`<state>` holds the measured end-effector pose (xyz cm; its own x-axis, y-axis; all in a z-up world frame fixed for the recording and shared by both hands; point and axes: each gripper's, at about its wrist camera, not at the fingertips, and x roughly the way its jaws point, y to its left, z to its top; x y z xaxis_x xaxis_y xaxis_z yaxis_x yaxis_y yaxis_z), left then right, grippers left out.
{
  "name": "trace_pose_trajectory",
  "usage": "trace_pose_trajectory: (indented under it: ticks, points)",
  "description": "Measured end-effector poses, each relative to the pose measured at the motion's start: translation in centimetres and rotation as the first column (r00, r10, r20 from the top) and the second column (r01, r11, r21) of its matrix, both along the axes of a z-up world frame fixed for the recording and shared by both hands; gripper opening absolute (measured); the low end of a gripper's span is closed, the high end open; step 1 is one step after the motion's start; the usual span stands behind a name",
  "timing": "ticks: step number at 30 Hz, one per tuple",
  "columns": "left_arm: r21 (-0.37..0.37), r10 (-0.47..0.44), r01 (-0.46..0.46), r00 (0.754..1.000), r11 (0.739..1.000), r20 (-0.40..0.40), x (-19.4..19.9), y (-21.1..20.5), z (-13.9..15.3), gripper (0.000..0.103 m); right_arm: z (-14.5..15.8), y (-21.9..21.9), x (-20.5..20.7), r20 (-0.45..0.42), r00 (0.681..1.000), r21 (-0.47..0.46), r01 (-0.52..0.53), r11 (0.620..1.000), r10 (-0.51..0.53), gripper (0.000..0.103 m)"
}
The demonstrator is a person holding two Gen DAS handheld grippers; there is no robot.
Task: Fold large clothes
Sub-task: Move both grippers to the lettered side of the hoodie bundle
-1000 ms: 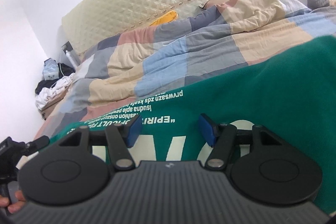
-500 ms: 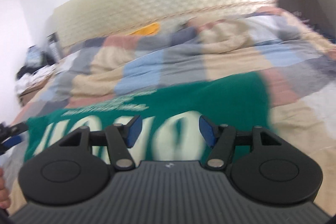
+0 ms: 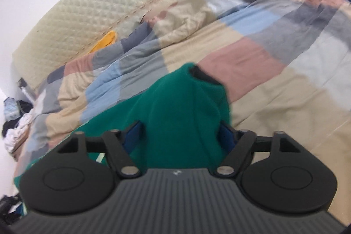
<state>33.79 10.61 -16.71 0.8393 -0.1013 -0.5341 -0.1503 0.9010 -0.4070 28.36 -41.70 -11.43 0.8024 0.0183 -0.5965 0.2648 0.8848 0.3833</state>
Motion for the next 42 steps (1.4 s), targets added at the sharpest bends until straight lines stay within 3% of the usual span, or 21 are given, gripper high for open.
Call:
trace_pose_trajectory:
  ticks: [3,5,7,12,15,20,26,30,32,35,39,42]
  points:
    - [-0.009,0.024,-0.024,1.0,1.0,0.013,0.3,0.4,-0.5,0.03,-0.1,0.6,0.2,0.009,1.0,0.011,-0.03,0.999,0.03,0.032]
    - [-0.023,0.037,-0.036,0.998,0.999,0.041,0.1,0.9,-0.3,0.019,0.6,1.1,0.2,0.04,0.998,-0.017,-0.056,0.998,0.056,0.022]
    - [-0.035,0.057,-0.055,0.996,0.998,0.066,-0.3,1.3,0.2,0.013,1.5,1.6,-0.1,0.086,0.993,-0.033,-0.078,0.996,0.081,0.018]
    - [-0.096,0.119,-0.107,0.986,0.99,0.12,-1.8,2.6,2.0,0.011,3.8,2.6,-1.2,0.23,0.965,-0.076,-0.11,0.991,0.124,0.014]
    - [-0.086,0.115,-0.104,0.984,0.991,0.135,-2.2,2.5,3.0,0.011,3.7,2.8,-0.8,0.206,0.973,-0.098,-0.09,0.991,0.109,0.014]
    - [0.029,0.079,-0.082,0.992,0.996,0.095,-1.3,0.5,2.2,0.012,0.6,2.4,1.0,0.077,0.993,-0.139,-0.072,0.988,0.084,0.016]
    - [0.027,0.051,-0.052,0.998,0.998,0.034,-0.6,0.6,1.3,0.02,-1.0,2.4,0.7,0.024,0.998,-0.112,-0.051,0.992,0.054,0.024]
    - [0.03,0.082,-0.084,0.995,0.996,0.052,-1.7,1.1,2.9,0.047,0.0,1.1,-0.3,-0.009,1.0,0.004,-0.002,1.0,0.002,0.037]
    - [0.047,0.099,-0.103,0.991,0.994,0.093,-2.8,1.1,4.0,0.058,0.8,1.0,-1.3,-0.002,1.0,0.016,0.011,1.0,-0.011,0.042]
    - [0.053,0.075,-0.082,0.988,0.995,0.133,-4.2,0.5,5.5,0.061,2.3,1.7,-3.1,0.035,0.999,-0.01,0.019,1.0,-0.019,0.059]
    - [0.121,-0.038,0.018,0.985,0.993,0.168,-5.4,-2.5,6.6,0.061,4.7,4.0,-4.8,0.128,0.991,-0.115,-0.028,0.993,0.043,0.059]
    - [0.184,-0.13,0.102,0.981,0.978,0.146,-5.3,-5.1,6.2,0.061,5.0,6.5,-5.0,0.147,0.976,-0.161,-0.137,0.977,0.161,0.059]
